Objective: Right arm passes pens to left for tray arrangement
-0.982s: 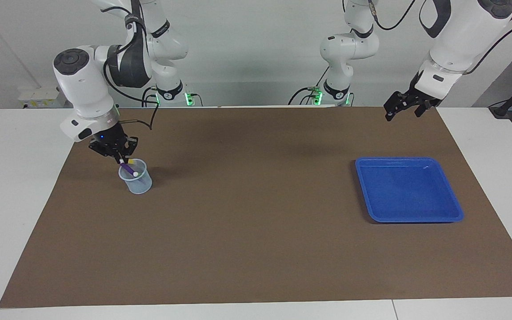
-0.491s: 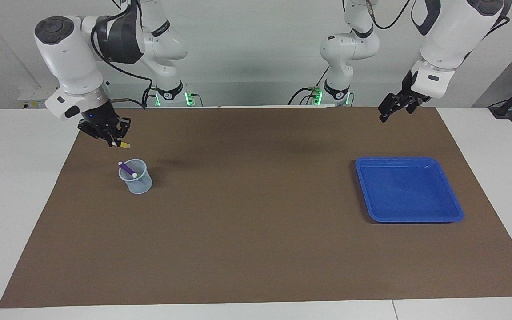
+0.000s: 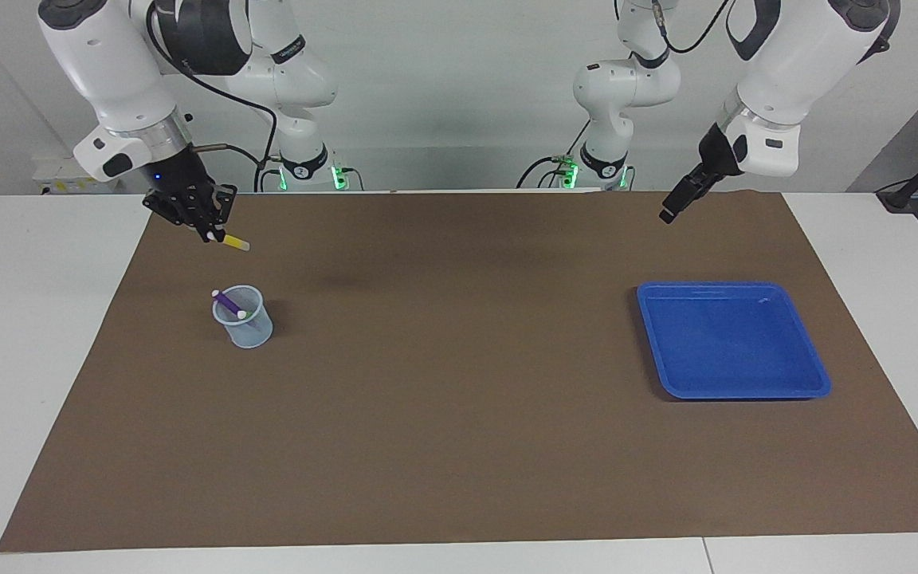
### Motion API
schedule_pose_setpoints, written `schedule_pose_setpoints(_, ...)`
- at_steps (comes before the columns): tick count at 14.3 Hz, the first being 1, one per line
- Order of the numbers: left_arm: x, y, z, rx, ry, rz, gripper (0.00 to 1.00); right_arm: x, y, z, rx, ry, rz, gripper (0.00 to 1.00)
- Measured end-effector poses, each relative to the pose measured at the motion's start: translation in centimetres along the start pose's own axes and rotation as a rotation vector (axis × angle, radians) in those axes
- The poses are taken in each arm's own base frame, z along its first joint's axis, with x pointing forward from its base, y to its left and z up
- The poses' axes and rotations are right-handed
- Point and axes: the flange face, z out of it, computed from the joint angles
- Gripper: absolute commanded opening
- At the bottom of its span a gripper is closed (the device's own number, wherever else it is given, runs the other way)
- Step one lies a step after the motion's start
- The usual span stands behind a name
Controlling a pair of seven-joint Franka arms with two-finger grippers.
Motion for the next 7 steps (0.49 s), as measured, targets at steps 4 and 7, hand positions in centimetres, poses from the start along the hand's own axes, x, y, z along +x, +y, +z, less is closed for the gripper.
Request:
schedule_pose_setpoints(4, -2.5, 2.0, 0.6, -0.019, -0.051, -0.191, 1.00, 0.0, -1.4, -0.1, 0.162, -0.016, 0.185, 0.00)
schedule_pose_setpoints(7, -5.0, 3.7, 1.7, -0.026, -0.095, -0.354, 1.00, 0.0, -2.5, -0.5, 0.281, -0.038, 0.294, 0.00)
